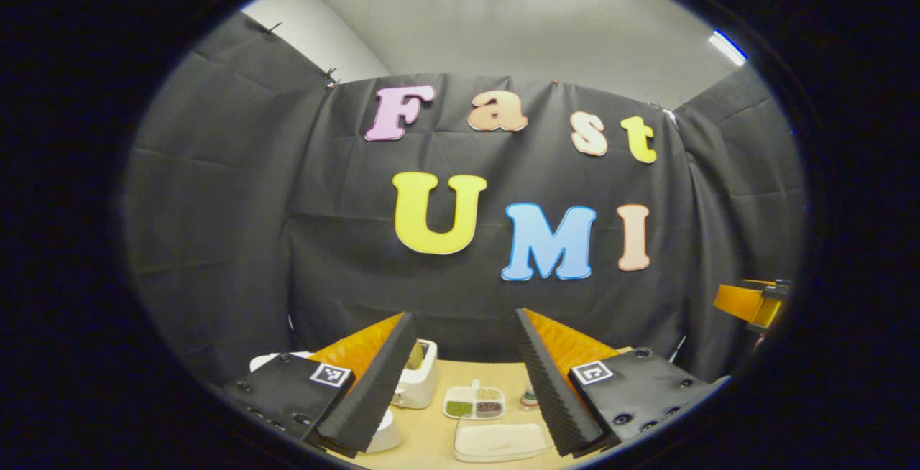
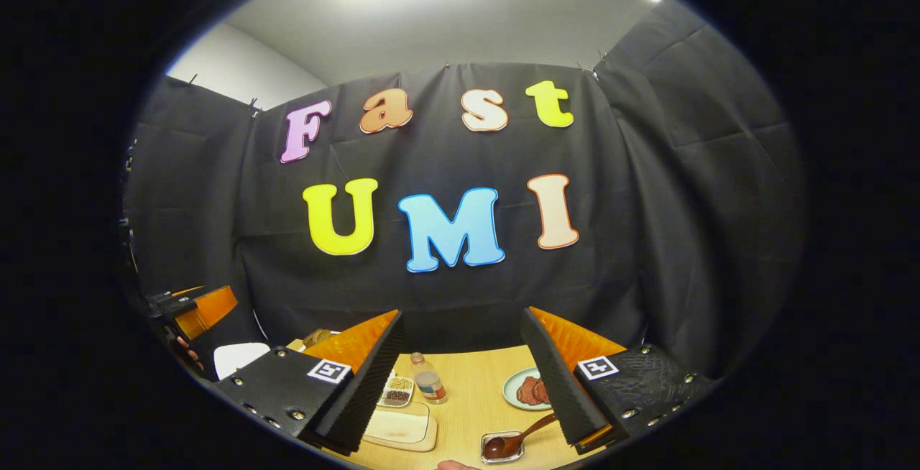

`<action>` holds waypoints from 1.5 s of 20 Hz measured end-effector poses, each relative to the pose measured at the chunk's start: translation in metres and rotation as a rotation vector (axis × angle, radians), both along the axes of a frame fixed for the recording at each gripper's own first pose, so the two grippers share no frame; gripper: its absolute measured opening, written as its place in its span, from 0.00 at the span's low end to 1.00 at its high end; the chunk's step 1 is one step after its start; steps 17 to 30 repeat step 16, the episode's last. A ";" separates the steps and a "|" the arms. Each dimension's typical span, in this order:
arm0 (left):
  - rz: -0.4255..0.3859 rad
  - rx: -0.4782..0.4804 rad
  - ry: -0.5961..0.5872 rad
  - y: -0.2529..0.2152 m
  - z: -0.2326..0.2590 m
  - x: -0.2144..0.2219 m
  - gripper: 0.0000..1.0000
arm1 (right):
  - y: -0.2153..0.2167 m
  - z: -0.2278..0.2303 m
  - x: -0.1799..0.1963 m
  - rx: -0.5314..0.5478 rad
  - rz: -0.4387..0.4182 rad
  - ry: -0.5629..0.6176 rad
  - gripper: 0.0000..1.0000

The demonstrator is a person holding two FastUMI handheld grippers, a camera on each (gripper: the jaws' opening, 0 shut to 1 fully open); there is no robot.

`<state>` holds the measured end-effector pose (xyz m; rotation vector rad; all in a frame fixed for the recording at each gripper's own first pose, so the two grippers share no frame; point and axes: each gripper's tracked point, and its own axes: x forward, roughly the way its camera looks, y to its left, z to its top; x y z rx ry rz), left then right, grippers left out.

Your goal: Close the left gripper, press the button to open the rice cooker; take a wooden spoon from the chopstick holder with the right hand, scoop a spoonful of rice and pour it into the rice cooker, then put the wooden spoon back into the chopstick holder.

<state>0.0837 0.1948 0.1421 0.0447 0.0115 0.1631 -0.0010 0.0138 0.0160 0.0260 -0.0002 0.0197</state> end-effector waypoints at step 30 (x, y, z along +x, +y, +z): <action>0.015 -0.009 0.005 -0.062 0.006 -0.001 0.96 | -0.020 0.014 0.012 -0.027 0.040 -0.016 0.99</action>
